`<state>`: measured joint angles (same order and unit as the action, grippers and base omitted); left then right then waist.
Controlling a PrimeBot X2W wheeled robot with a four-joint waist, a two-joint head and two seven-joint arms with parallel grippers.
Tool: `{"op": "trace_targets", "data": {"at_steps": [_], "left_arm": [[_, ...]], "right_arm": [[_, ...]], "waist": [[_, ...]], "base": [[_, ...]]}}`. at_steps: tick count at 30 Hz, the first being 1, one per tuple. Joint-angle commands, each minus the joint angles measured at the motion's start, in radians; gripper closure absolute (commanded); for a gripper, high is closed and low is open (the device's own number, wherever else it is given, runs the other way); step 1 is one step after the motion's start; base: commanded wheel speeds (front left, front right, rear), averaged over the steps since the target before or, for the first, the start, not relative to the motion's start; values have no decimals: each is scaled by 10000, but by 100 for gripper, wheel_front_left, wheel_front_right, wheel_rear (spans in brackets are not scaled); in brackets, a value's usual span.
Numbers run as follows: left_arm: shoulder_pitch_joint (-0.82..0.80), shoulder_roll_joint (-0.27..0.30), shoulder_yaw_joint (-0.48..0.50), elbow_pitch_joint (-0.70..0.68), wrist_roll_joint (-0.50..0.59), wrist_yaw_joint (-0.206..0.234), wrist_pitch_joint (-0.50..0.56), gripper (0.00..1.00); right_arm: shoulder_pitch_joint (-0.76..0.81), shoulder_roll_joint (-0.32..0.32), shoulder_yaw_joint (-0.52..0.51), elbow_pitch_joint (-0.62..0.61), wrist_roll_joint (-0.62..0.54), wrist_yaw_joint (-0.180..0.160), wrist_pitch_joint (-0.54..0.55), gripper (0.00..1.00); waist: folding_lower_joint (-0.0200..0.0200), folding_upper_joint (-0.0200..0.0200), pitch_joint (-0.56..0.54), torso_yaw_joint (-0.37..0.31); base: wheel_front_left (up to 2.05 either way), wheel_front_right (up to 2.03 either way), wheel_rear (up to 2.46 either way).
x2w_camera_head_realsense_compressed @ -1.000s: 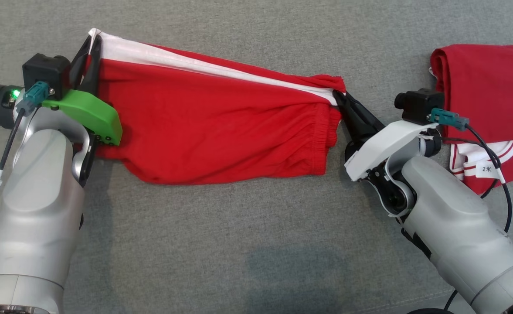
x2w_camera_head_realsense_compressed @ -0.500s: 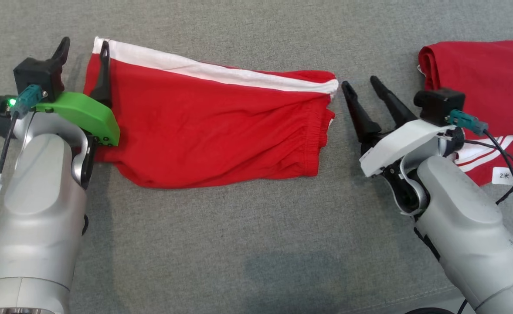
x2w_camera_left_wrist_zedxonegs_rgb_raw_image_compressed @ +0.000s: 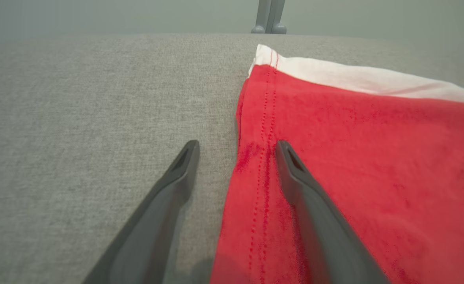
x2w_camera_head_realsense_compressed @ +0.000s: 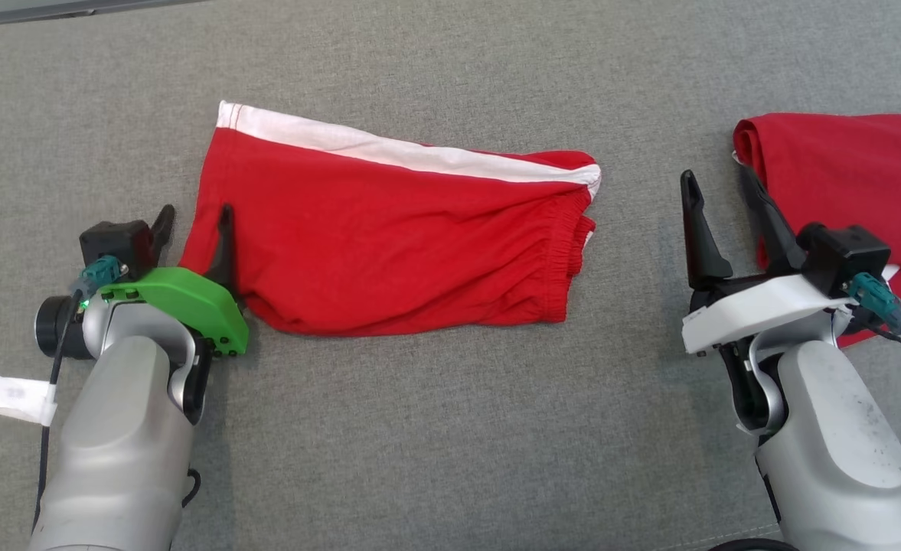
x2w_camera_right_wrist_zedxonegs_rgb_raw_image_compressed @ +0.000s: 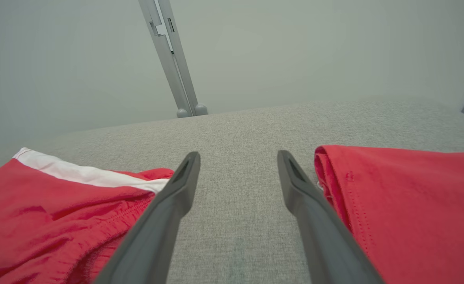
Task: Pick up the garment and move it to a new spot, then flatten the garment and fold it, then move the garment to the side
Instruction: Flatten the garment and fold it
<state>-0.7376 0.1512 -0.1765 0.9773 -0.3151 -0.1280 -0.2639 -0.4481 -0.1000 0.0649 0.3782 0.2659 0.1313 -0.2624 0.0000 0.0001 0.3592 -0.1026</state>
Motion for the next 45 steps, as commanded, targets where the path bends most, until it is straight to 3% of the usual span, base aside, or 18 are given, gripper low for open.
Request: {"op": "trace_targets", "data": {"at_steps": [1,3,4,5,6,15,30,31,32,37,45], "left_arm": [[145,27,-113,238,-181,-35,6,0],[165,29,-270,557,-365,-37,8,0],[153,11,-388,743,-445,-38,39,8],[146,-42,-561,895,-510,-38,127,60],[150,-82,-708,1017,-647,-40,193,100],[767,31,-1283,1596,-1607,-21,79,100],[2594,-74,-749,495,-1273,304,12,100],[2690,-48,-674,308,-1216,387,12,16],[2810,-36,-605,73,-1114,468,11,0],[3598,13,-240,-1389,-423,895,9,0],[5238,-231,524,-3826,702,1200,8,0]], "right_arm": [[213,104,-127,-99,-117,-14,-27,0],[336,170,-214,-157,-171,-14,-27,0],[385,193,-267,-169,-173,-16,-27,0],[418,219,-287,-194,-199,-16,-27,0],[457,252,-312,-202,-213,-14,-27,0],[951,397,-610,-221,-88,-14,-27,0],[1842,472,-591,256,-25,-14,-28,0],[1850,475,-544,297,-12,-14,-28,0],[1857,469,-515,326,3,-14,-28,0],[2023,475,-475,429,38,-14,-28,0],[2323,479,-399,514,159,-14,-28,0]], "waist": [[0,-1,-146,-23],[0,-1,-187,-94],[0,-1,-206,-126],[0,-1,-230,-152],[0,-1,-272,-170],[0,-1,-1090,-47],[0,-1,-2492,775],[0,-1,-2530,781],[0,-1,-2553,786],[0,-1,-2768,889],[0,-1,-3260,1116]], "base": [[0,0,0],[0,0,0],[0,0,0],[0,0,0],[0,0,0],[0,0,0],[0,0,0],[0,0,0],[0,0,0],[0,0,0],[0,0,0]]}}
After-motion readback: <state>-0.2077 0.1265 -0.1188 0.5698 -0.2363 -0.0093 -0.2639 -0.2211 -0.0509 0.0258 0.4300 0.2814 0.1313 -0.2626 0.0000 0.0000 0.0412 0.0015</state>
